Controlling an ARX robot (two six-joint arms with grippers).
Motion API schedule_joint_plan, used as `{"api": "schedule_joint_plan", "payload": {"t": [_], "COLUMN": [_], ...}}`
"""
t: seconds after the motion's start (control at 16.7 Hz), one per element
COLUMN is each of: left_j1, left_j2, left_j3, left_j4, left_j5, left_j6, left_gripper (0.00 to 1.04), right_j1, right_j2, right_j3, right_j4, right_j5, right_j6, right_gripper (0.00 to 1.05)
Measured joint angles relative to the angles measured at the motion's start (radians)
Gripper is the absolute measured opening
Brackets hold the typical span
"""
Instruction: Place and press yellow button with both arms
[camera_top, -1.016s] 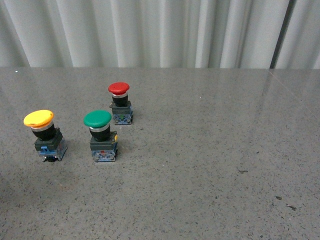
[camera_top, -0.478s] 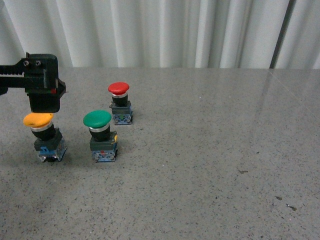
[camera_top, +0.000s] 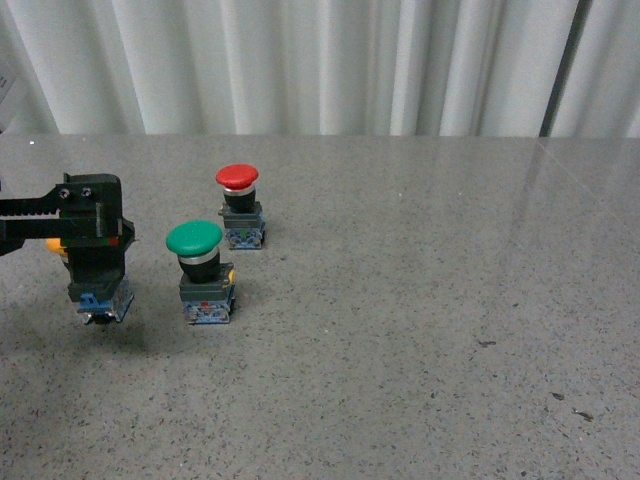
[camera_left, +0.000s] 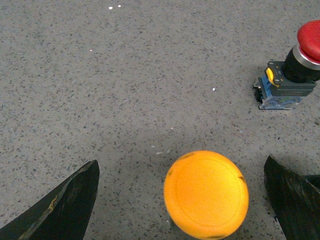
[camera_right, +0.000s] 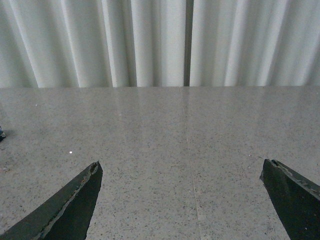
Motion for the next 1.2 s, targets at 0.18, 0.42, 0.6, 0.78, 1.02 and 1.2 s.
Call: {"api": "schedule_joint_plan", "payload": {"t": [0.18,0.42,0.6,0.78,1.02,1.2], "left_j1": [0.011,0.015,-0.042,-0.209,-0.33,-0.348], "left_j2": [0.014,0.037,-0.196,-0.105,0.161,0.205], "left_j3": [-0.001,-0.002,0.096,0.303,0.472,0.498], "left_j4": [0.024,0.041,-0.095,-0.104,-0.139,-0.141], "left_j5": [0.01,0.024,-0.003,-0.018,-0.018,-0.018], "left_j6": [0.0,0.001,0.04,0.045,0.012,-0.001], "left_gripper": [0.94,0.5,0.35,0.35,0.34,0.34], "right_j1": [0.0,0.0,0.0,0.0,0.0,0.0], "right_j2": [0.0,0.0,0.0,0.0,0.0,0.0], "right_j3": [0.0,0.0,0.0,0.0,0.0,0.0], "right_j4": [0.0,0.0,0.0,0.0,0.0,0.0], "right_j5": [0.0,0.0,0.0,0.0,0.0,0.0], "right_j6": [0.0,0.0,0.0,0.0,0.0,0.0], "right_gripper": [0.98,0.98,0.98,0.98,0.98,0.98]}}
